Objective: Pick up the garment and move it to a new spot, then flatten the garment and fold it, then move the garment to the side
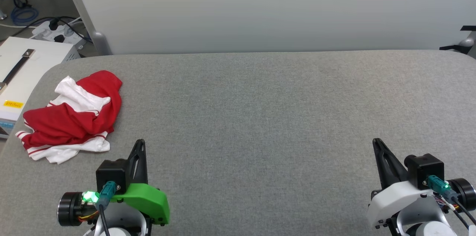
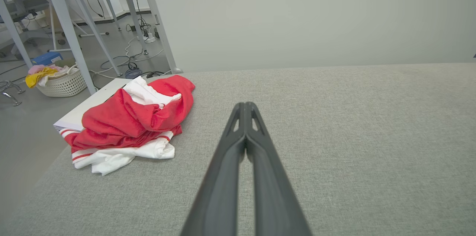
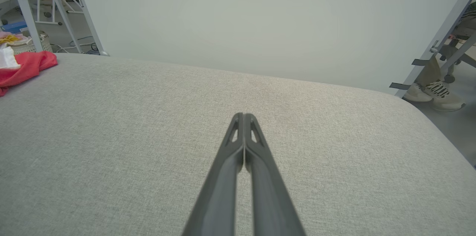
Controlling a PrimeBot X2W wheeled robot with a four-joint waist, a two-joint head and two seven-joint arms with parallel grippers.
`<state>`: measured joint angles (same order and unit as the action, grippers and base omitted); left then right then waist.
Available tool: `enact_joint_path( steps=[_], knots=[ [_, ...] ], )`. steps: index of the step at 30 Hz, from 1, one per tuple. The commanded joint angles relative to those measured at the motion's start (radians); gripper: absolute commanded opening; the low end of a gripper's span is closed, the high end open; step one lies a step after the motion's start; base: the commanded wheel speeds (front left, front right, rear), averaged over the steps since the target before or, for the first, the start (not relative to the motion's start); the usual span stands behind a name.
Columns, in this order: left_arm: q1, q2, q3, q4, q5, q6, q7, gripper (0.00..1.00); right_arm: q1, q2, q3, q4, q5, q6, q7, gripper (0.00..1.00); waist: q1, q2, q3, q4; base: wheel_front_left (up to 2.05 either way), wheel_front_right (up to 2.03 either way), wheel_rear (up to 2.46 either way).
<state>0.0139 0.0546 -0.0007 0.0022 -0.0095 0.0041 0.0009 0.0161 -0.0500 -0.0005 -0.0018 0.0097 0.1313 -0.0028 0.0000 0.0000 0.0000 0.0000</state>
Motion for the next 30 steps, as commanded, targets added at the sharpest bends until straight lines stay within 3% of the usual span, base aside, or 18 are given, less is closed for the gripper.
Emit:
enact_joint_path(
  steps=[1, 8, 9, 30],
  knots=[
    [-0.014, -0.004, 0.001, -0.002, 0.009, -0.004, -0.001, 0.0, -0.016, 0.0, 0.0, 0.002, -0.01, -0.001, 0.003, 0.0, 0.0, 0.0, 0.0, 0.0, 0.0, 0.0, 0.0],
    [-0.014, -0.004, 0.001, -0.002, 0.009, -0.004, -0.001, 0.0, -0.016, 0.0, 0.0, 0.002, -0.01, -0.001, 0.003, 0.0, 0.0, 0.0, 0.0, 0.0, 0.0, 0.0, 0.0],
    [0.0, 0.0, 0.0, 0.0, -0.001, 0.0, 0.0, 1.0, 0.0, 0.0, 0.0, 0.0, 0.001, 0.0, -0.001, 1.0, 0.0, 0.0, 0.0, 0.0, 0.0, 0.0, 0.0],
    [0.005, 0.0, -0.011, -0.019, -0.01, 0.032, -0.039, 1.0, 0.0, 0.0, -0.02, -0.015, 0.045, 0.0, -0.039, 1.0, 0.0, 0.0, 0.003, 0.0, 0.0, 0.0, 0.0]
  ],
)
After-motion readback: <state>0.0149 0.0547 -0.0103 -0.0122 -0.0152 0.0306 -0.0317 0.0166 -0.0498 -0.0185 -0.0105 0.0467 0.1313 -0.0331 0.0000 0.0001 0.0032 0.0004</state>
